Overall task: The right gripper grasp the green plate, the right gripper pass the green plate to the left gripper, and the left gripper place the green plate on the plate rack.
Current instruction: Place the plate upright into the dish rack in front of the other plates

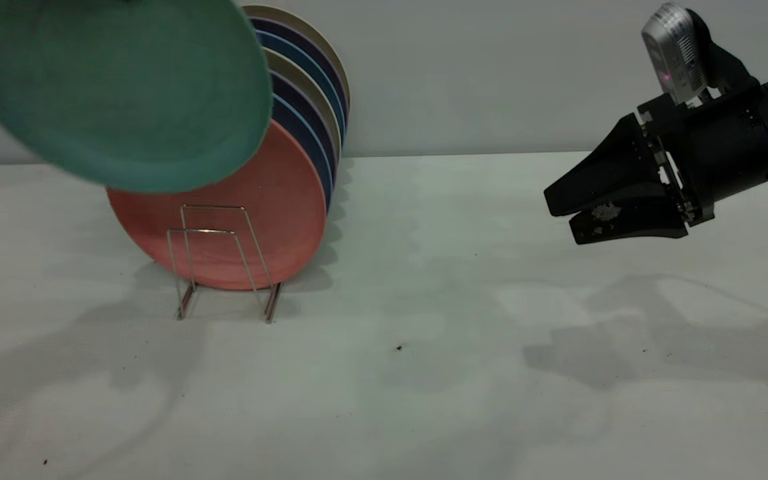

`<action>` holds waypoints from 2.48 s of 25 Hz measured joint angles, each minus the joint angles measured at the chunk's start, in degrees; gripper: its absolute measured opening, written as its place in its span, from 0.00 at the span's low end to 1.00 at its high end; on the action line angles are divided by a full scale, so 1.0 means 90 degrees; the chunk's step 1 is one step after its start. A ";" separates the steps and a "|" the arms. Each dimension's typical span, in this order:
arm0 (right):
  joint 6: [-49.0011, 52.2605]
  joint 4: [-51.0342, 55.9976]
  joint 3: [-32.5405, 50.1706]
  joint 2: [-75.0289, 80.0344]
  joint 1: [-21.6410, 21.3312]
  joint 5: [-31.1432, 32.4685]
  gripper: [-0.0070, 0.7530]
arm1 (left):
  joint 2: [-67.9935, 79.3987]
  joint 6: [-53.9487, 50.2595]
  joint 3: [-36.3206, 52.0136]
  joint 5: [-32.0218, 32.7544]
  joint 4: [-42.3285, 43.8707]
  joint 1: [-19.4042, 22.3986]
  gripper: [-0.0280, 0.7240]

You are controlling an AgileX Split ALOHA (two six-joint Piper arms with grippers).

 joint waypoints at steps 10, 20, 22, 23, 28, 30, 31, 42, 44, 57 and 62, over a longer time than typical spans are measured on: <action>0.0021 -0.0291 0.0000 0.0000 0.0000 -0.0086 0.74 | 0.0320 0.0352 0.0000 0.0030 -0.0241 0.0000 0.19; 0.0021 -0.0313 0.0000 0.0000 0.0000 -0.0093 0.74 | 0.0559 0.0352 0.0000 -0.0306 -0.0254 -0.0035 0.19; 0.0021 -0.0313 0.0000 0.0000 0.0000 -0.0098 0.74 | 0.0615 0.0352 0.0000 -0.0435 -0.0254 -0.0094 0.19; 0.0021 -0.0319 0.0000 0.0000 0.0000 -0.0098 0.74 | 0.0637 0.0352 0.0000 -0.0554 -0.0249 -0.0140 0.19; 0.0021 -0.0346 0.0000 0.0000 0.0000 -0.0105 0.74 | 0.0709 0.0352 0.0000 -0.0809 -0.0057 -0.0367 0.19; 0.0021 -0.0346 0.0000 0.0000 0.0000 -0.0105 0.74 | 0.0731 0.0352 0.0000 -0.0822 0.0041 -0.0425 0.19; 0.0021 -0.0346 0.0000 0.0000 0.0000 -0.0105 0.74 | 0.0746 0.0352 0.0000 -0.0835 0.0058 -0.0432 0.19; 0.0021 -0.0351 0.0000 0.0000 0.0000 -0.0110 0.74 | 0.1030 0.0352 0.0000 -0.0909 0.0551 -0.0433 0.19; 0.0021 -0.0351 0.0000 0.0000 0.0000 -0.0110 0.74 | 0.1137 0.0352 0.0000 -0.0951 0.0613 -0.0433 0.19; 0.0021 -0.0358 0.0000 0.0000 0.0000 -0.0116 0.74 | 0.1521 0.0352 0.0000 -0.1093 0.0634 -0.0611 0.19; 0.0021 -0.0358 0.0000 0.0000 0.0000 -0.0116 0.74 | 0.1529 0.0352 -0.0006 -0.1160 0.0634 -0.0695 0.21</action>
